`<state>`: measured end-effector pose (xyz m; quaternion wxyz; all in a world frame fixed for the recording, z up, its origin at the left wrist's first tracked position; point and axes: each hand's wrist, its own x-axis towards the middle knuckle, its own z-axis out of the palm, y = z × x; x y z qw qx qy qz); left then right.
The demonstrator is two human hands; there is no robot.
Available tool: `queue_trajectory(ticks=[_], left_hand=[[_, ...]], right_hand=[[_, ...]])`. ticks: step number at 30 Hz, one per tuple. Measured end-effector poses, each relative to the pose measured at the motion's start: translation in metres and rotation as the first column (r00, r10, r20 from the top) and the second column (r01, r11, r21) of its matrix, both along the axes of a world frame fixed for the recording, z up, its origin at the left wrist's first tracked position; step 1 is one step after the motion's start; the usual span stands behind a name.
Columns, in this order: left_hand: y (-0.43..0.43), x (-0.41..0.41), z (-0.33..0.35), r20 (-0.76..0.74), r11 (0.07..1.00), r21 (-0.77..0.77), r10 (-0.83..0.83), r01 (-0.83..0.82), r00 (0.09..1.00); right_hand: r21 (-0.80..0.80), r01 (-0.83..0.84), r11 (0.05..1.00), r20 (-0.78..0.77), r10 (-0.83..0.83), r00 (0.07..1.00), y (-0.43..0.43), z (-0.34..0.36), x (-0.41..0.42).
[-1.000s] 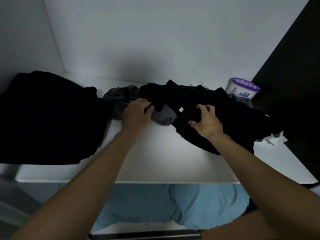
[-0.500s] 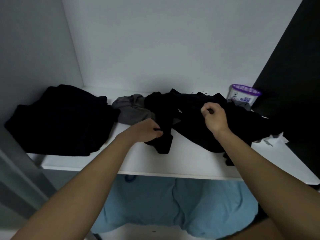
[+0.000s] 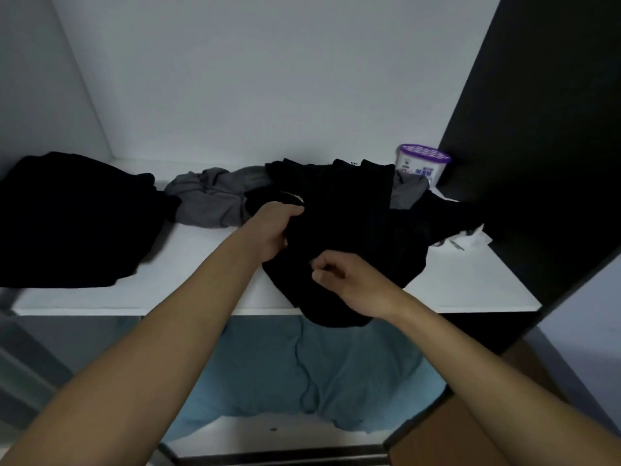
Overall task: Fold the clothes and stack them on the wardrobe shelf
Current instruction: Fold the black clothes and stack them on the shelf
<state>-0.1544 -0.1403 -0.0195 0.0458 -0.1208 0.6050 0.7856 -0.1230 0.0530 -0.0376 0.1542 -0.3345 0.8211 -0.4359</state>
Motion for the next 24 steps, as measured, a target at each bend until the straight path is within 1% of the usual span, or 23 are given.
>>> queue_trajectory(ticks=[3, 5, 7, 9, 11, 12, 13, 14, 15, 16, 17, 18, 19, 20, 21, 22, 23, 24], left_hand=[[0.008, 0.005, 0.005, -0.064, 0.985, -0.033, 0.166, -0.168, 0.984], [0.009, 0.014, 0.014, -0.113, 0.978, -0.035, 0.200, -0.205, 0.973], [0.009, 0.026, 0.022, -0.139, 0.982, -0.066, 0.169, -0.179, 0.976], [0.011, 0.043, 0.029, -0.155, 0.983, -0.130, 0.106, -0.127, 0.982], [0.013, 0.062, 0.036, -0.160, 0.979, -0.191, 0.039, -0.070, 0.986], [0.014, 0.072, 0.039, -0.161, 0.976, -0.214, 0.016, -0.051, 0.987], [0.015, 0.083, 0.041, -0.163, 0.971, -0.234, 0.003, -0.042, 0.987], [0.015, 0.095, 0.043, -0.167, 0.970, -0.240, 0.003, -0.044, 0.986], [0.014, 0.108, 0.043, -0.168, 0.972, -0.229, 0.018, -0.056, 0.986], [0.014, 0.121, 0.041, -0.164, 0.976, -0.204, 0.048, -0.082, 0.985], [0.012, 0.134, 0.039, -0.158, 0.979, -0.169, 0.085, -0.112, 0.984], [0.010, 0.148, 0.035, -0.142, 0.981, -0.133, 0.125, -0.144, 0.982], [0.008, 0.162, 0.031, -0.113, 0.979, -0.101, 0.165, -0.177, 0.980], [0.007, 0.175, 0.026, -0.073, 0.975, -0.076, 0.205, -0.210, 0.976], [0.005, 0.188, 0.020, -0.032, 0.968, -0.062, 0.243, -0.245, 0.969], [0.004, 0.200, 0.014, 0.011, 0.960, -0.065, 0.273, -0.272, 0.962], [0.003, 0.211, 0.008, 0.059, 0.952, -0.076, 0.302, -0.297, 0.951], [0.001, 0.222, 0.003, 0.107, 0.941, -0.094, 0.334, -0.324, 0.937]], right_hand=[[-0.079, 0.064, 0.995, -0.043, -0.068, 0.997, 0.019, 0.009, -0.010], [-0.131, 0.178, 0.975, -0.113, -0.193, 0.975, 0.030, 0.017, -0.022], [-0.210, 0.307, 0.928, -0.128, -0.338, 0.933, 0.037, 0.025, -0.036], [-0.302, 0.406, 0.862, -0.034, -0.435, 0.900, 0.038, 0.032, -0.051], [-0.354, 0.473, 0.807, 0.077, -0.479, 0.875, 0.034, 0.040, -0.064], [-0.358, 0.482, 0.799, 0.076, -0.490, 0.868, 0.031, 0.044, -0.068], [-0.356, 0.456, 0.815, 0.023, -0.480, 0.877, 0.028, 0.046, -0.073], [-0.328, 0.384, 0.863, -0.092, -0.434, 0.896, 0.024, 0.047, -0.076], [-0.242, 0.280, 0.929, -0.257, -0.339, 0.905, 0.019, 0.047, -0.081], [-0.073, 0.170, 0.983, -0.412, -0.185, 0.892, 0.013, 0.044, -0.084], [0.144, 0.099, 0.985, -0.505, -0.012, 0.863, 0.006, 0.038, -0.086], [0.339, 0.063, 0.939, -0.547, 0.142, 0.825, -0.001, 0.030, -0.085], [0.480, 0.048, 0.876, -0.560, 0.264, 0.785, -0.009, 0.020, -0.081], [0.584, 0.030, 0.812, -0.544, 0.364, 0.756, -0.016, 0.009, -0.075], [0.637, 0.007, 0.771, -0.524, 0.427, 0.737, -0.021, 0.000, -0.065], [0.633, -0.035, 0.773, -0.498, 0.442, 0.746, -0.025, -0.009, -0.054], [0.577, -0.086, 0.812, -0.482, 0.424, 0.767, -0.027, -0.019, -0.042], [0.463, -0.134, 0.876, -0.457, 0.366, 0.811, -0.026, -0.029, -0.029]])
